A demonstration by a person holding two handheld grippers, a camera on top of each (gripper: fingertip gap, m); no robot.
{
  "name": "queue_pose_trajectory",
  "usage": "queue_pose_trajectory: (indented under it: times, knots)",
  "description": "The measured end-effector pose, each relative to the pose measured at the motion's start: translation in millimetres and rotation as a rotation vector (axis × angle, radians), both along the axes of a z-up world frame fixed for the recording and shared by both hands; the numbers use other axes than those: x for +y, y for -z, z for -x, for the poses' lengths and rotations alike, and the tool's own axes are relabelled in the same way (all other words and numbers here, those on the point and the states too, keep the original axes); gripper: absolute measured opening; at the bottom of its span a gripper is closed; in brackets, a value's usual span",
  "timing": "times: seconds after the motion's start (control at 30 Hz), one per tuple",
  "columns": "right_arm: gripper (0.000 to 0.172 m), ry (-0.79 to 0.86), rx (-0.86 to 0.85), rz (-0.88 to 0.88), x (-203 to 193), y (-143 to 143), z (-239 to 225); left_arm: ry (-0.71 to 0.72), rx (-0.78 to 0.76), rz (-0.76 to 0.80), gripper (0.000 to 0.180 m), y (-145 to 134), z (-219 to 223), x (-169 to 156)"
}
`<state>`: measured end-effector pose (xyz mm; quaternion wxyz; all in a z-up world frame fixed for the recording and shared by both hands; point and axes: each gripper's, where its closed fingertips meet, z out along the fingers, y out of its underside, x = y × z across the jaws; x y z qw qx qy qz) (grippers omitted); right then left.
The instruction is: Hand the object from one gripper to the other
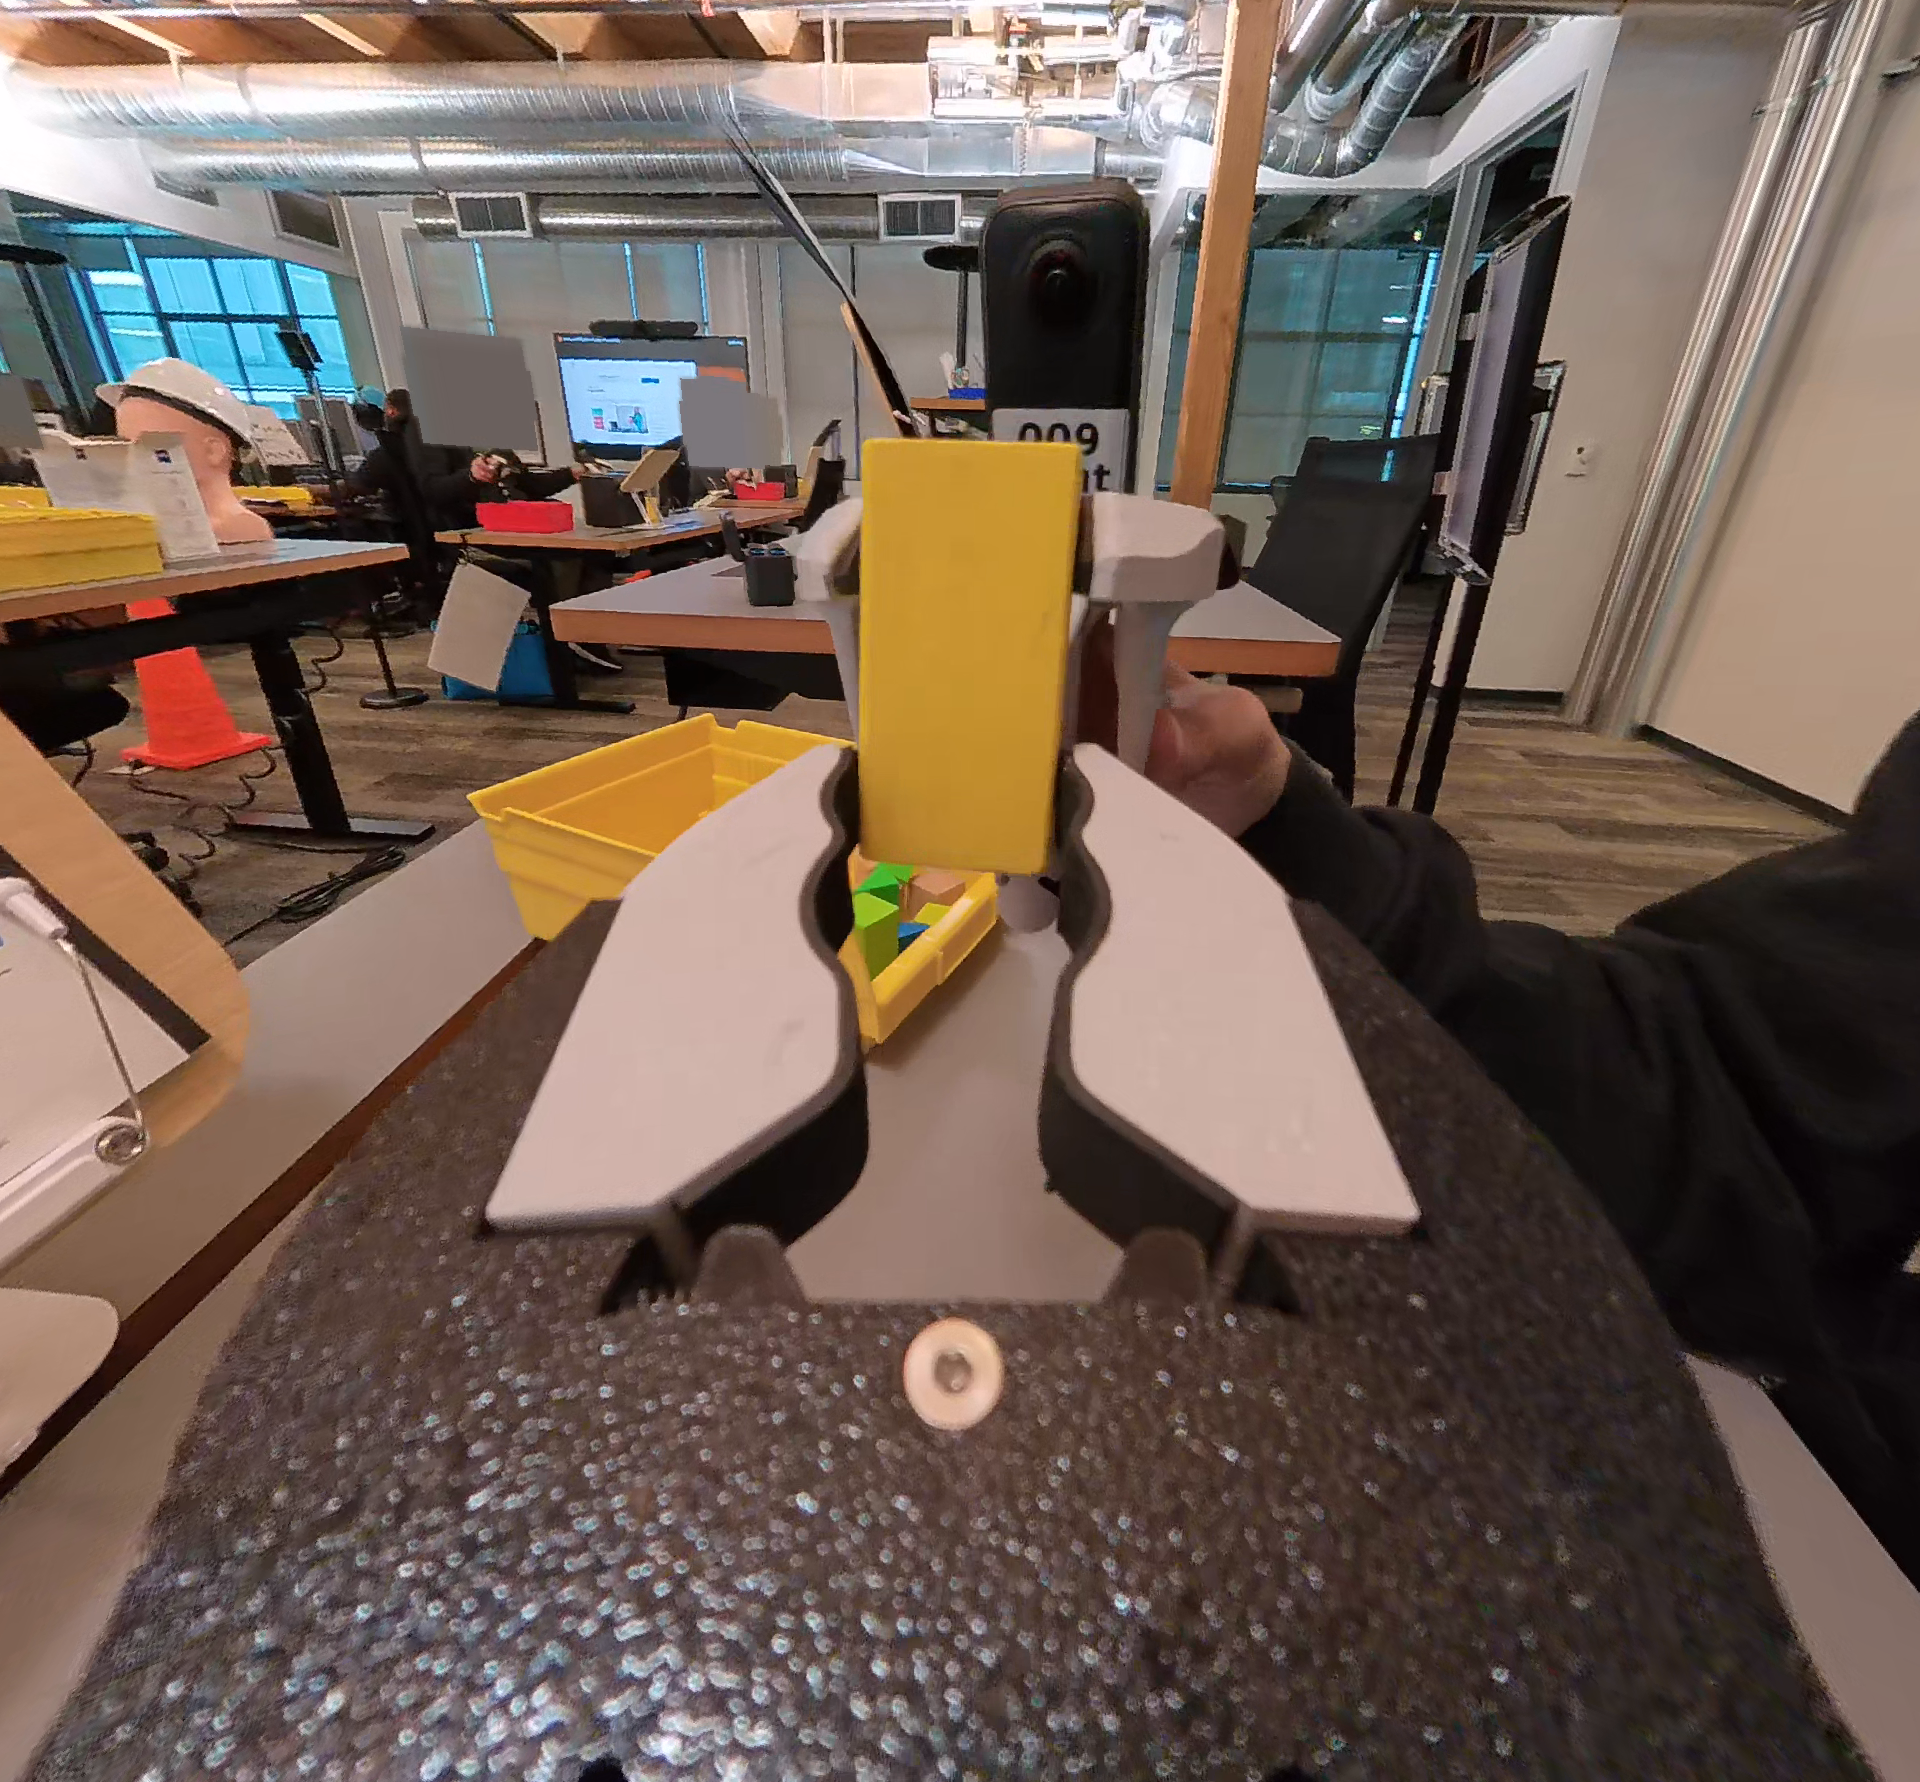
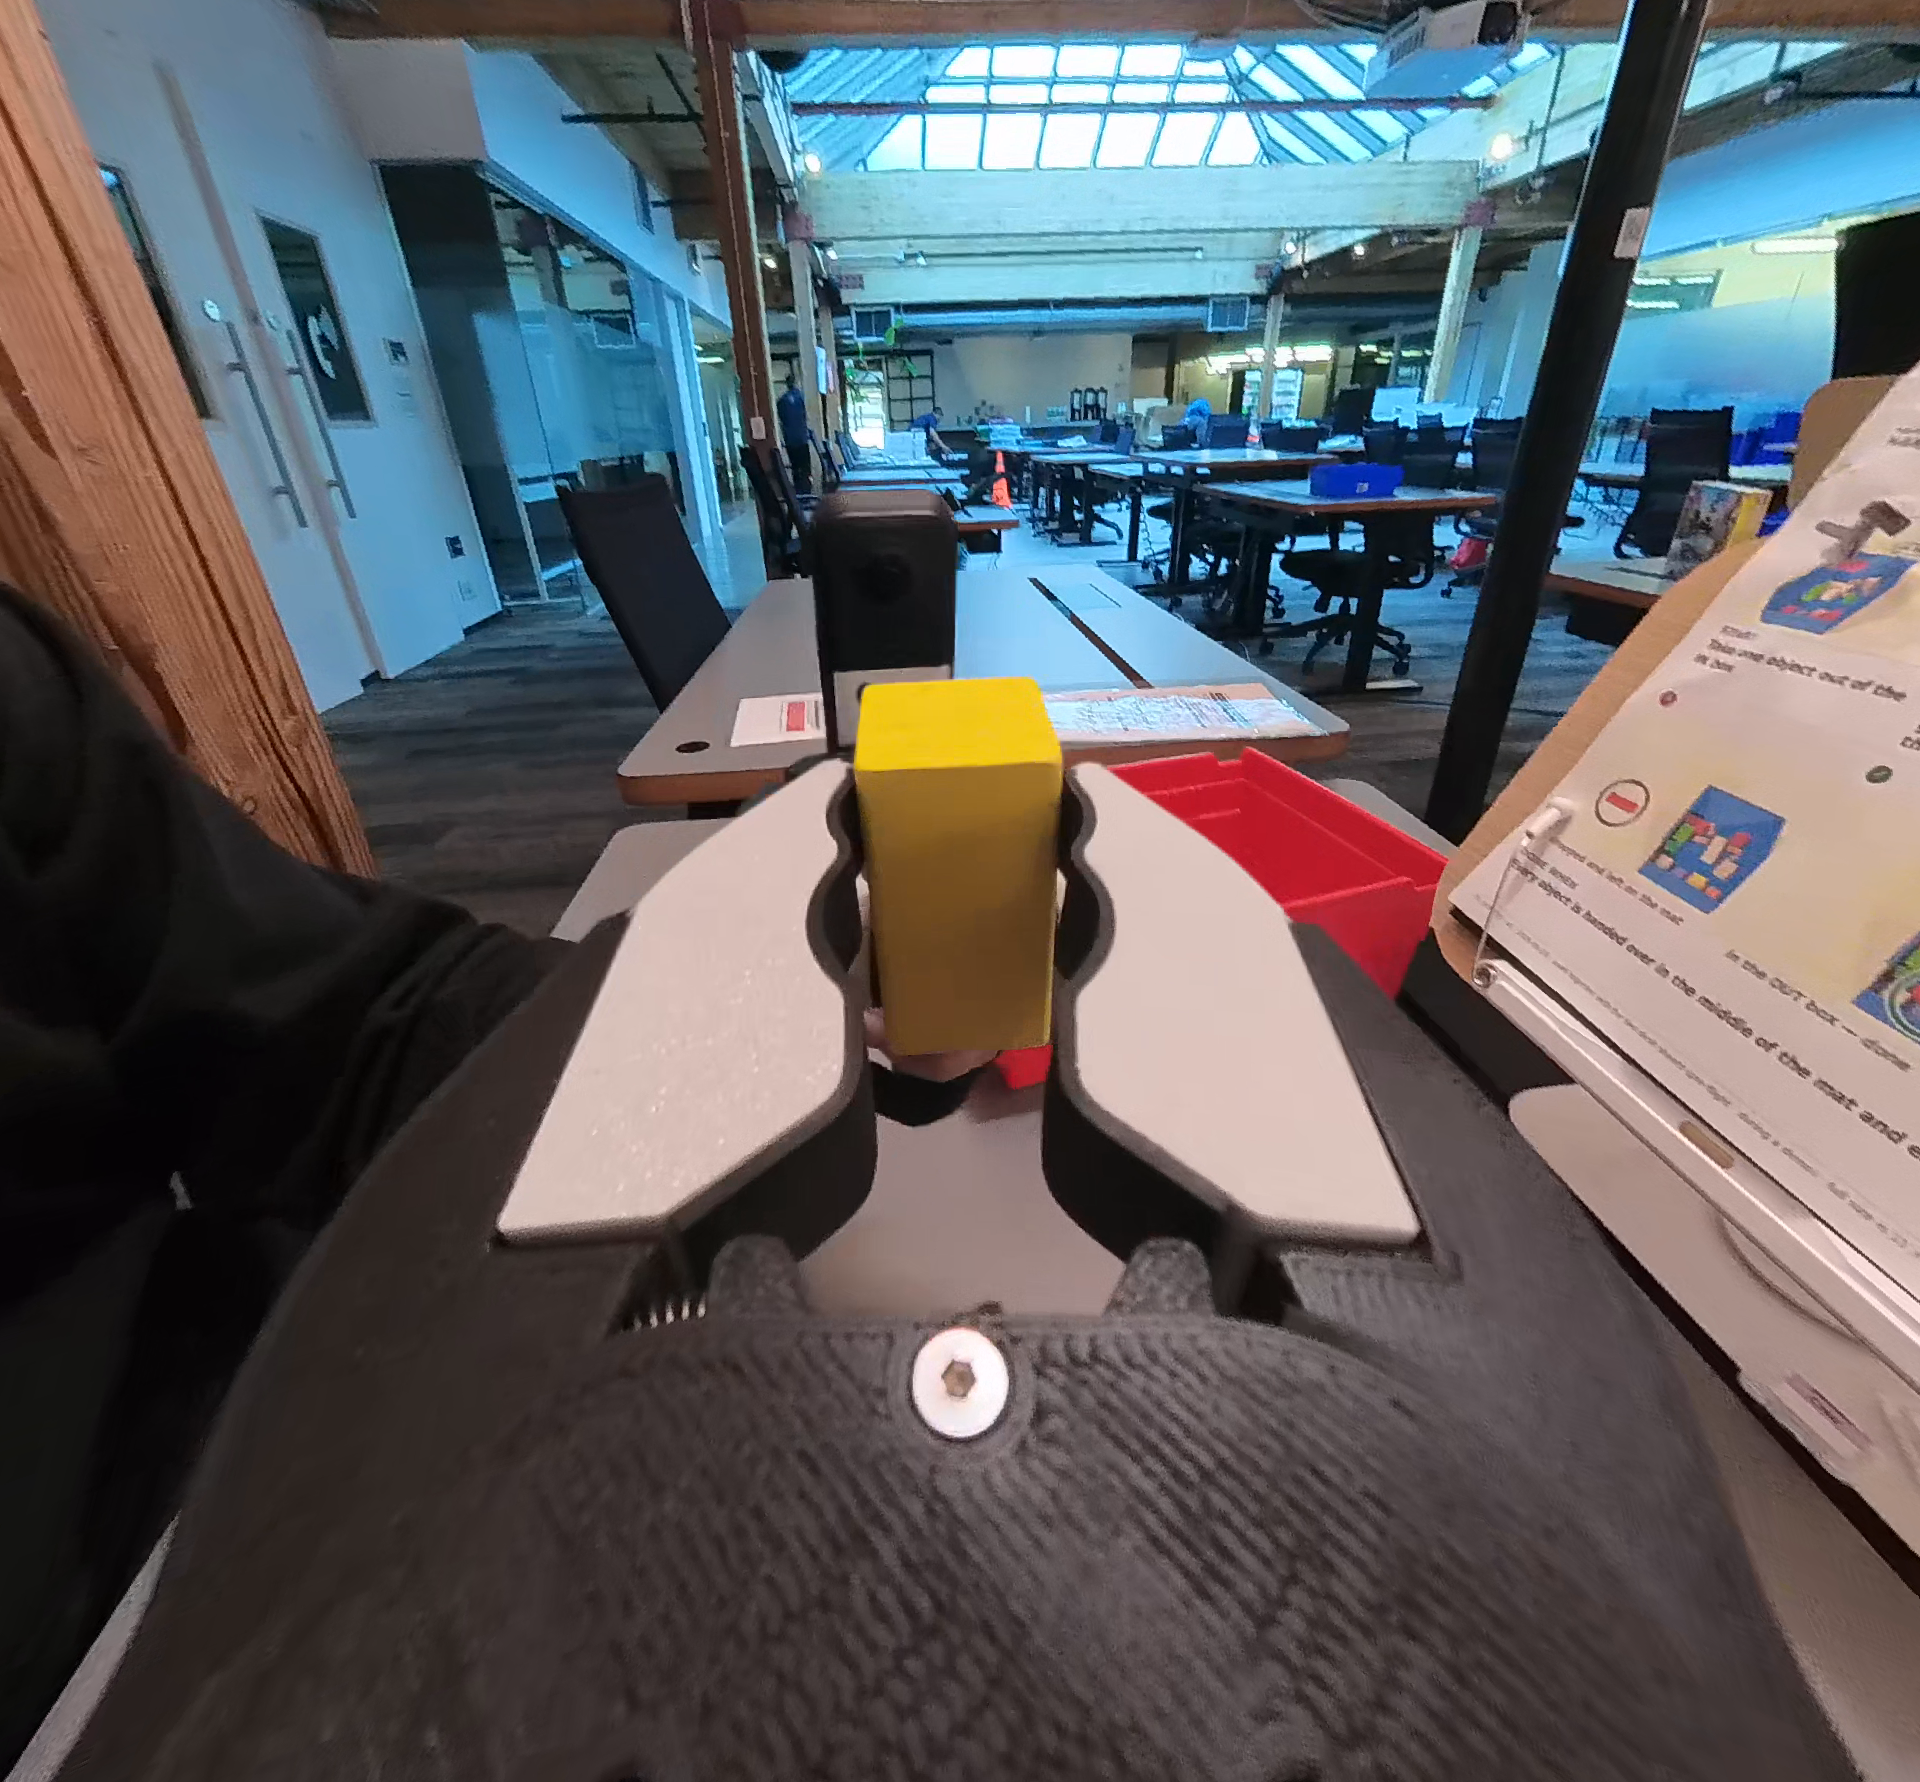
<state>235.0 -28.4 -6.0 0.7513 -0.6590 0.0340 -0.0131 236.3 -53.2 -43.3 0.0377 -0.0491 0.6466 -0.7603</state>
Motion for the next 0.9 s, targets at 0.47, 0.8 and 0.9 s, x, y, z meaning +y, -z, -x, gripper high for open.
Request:
queue_pose_trajectory:
  times: [0.47,0.8,0.9]
  knots:
    - [0.036,1.216,0.324,0.241,-261.7,81.9,-109.4,-0.355,0.142,-0.252,0.038,39.4,-50.2,20.7]
    - [0.035,1.487,0.612,0.631,-354.3,195.6,-104.4,-0.342,0.263,-0.369,0.038,68.8,-55.5,20.1]
    - [0.061,1.515,0.642,0.628,-353.8,198.5,-108.0,-0.378,0.254,-0.410,0.038,72.1,-57.8,24.8]
